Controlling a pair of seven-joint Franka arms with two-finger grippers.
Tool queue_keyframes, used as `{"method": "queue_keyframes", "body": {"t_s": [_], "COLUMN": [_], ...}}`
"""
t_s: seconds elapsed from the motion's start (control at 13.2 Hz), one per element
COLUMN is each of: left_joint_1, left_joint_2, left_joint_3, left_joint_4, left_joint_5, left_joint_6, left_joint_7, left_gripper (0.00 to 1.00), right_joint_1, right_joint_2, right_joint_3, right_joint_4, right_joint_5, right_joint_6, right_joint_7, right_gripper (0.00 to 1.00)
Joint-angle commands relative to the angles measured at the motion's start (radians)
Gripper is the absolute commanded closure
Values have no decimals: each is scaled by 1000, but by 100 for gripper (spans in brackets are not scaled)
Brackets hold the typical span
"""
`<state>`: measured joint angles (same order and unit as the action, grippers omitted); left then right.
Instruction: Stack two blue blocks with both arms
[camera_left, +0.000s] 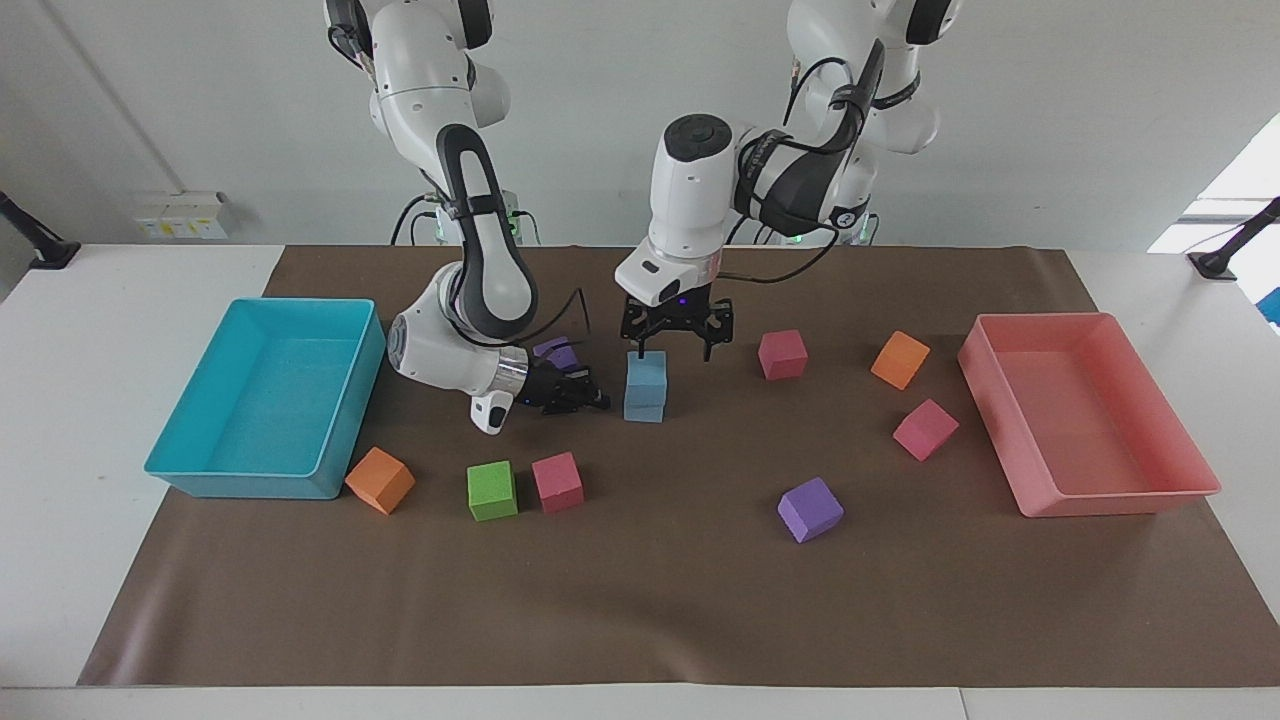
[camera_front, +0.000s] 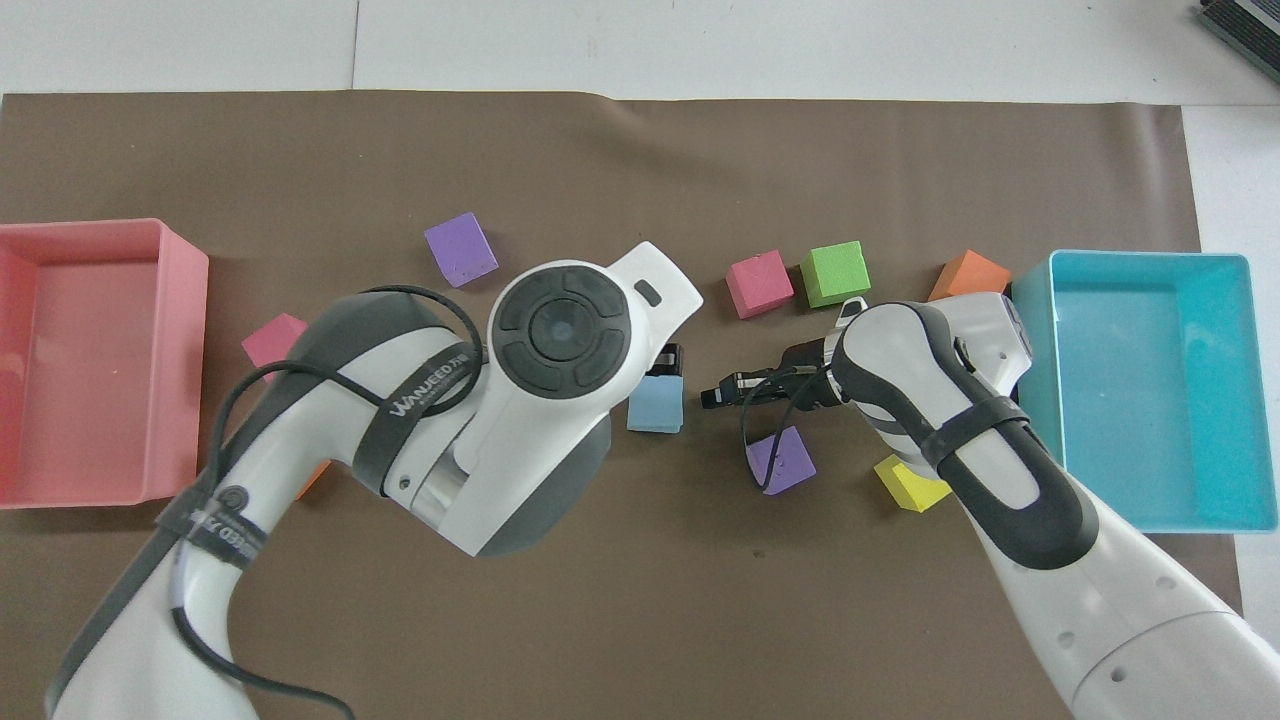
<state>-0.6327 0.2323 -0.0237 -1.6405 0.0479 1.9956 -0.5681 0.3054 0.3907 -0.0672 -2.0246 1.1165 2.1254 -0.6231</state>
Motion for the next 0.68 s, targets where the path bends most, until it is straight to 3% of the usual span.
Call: {"method": "queue_keyframes", "body": {"t_s": [0.0, 0.23, 0.38, 0.45, 0.61], "left_joint_1": [123, 255, 310, 323, 387], "left_joint_2": [-111, -172, -191, -197, -203], "left_joint_3": [-10, -10, -4, 4, 5], "left_joint_4": [-45, -24, 2, 17, 57], "left_joint_5": [1, 1, 1, 0, -17], "left_joint_6": [-40, -144, -214, -240, -315], "left_joint_7": [136, 301, 382, 420, 511], "left_gripper": [0, 0, 0, 0, 0], "right_joint_1": [-20, -46, -51, -64, -74], "right_joint_2": [-47, -90, -134, -154, -188], "right_joint_3": [4, -5, -9, -8, -8], "right_joint_4": [6, 40, 76, 98, 115], "right_joint_5": [-27, -186, -393, -503, -650], "right_joint_6": [14, 18, 8, -1, -25], "right_joint_7": [14, 115, 274, 357, 440], "right_gripper": [100, 100, 100, 86, 42]}}
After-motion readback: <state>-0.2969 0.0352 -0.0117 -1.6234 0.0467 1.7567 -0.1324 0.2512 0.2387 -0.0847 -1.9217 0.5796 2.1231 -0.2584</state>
